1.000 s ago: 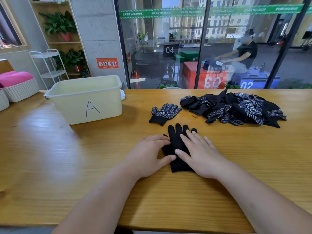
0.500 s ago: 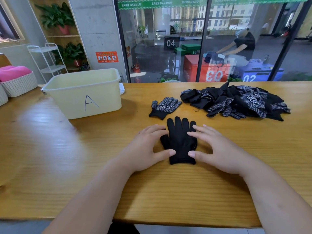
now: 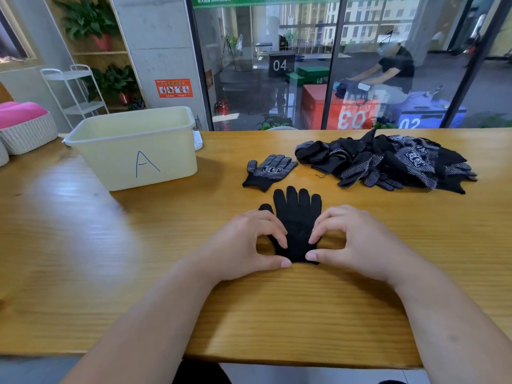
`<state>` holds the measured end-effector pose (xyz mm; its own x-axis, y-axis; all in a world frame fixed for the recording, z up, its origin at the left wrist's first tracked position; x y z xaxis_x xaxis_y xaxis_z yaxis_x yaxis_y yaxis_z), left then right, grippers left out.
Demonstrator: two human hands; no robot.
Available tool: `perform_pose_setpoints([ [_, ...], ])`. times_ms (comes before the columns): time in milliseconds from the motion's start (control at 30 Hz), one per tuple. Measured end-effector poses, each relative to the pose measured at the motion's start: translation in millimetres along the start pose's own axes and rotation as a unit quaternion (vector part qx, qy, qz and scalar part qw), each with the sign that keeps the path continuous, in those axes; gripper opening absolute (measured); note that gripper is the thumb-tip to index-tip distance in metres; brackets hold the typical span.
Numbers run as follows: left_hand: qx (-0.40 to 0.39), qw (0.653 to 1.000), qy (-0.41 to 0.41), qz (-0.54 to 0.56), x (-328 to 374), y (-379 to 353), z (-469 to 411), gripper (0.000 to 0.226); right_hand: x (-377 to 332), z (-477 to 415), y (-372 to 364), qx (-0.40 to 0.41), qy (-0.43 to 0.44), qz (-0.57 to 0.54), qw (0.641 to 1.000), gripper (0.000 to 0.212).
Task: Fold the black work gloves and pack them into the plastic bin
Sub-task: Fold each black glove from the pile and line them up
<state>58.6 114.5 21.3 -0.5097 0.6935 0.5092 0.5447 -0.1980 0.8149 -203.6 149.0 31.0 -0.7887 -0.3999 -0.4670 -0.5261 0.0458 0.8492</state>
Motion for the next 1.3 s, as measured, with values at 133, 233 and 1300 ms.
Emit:
perform_pose_setpoints([
  [133, 0.001, 1.000, 0.004, 0.003, 1, 0, 0, 0.025, -2, 2, 3, -0.013, 0.013, 0.004, 1.000, 0.035],
  [233, 0.004, 1.000, 0.003, 0.002, 2, 2, 0, 0.020, -7, 2, 2, -0.046, 0.032, -0.014, 0.998, 0.036],
  [1300, 0.104, 0.993, 0.007, -0.049, 0, -3, -3, 0.011, -2, 0, -6, 0.019, 0.005, 0.024, 1.000, 0.035],
])
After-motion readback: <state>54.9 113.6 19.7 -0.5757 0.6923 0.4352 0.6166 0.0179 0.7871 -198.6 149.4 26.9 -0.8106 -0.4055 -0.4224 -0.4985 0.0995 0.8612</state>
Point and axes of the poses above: each hand's wrist, its own z-axis away from the middle knuckle, its own y-axis out of the back of the hand, x = y × z, the point moved 2 cm from there along -z, towards the middle knuckle, and after that the axes turned 1 degree about -y, right-handed, at the moved point
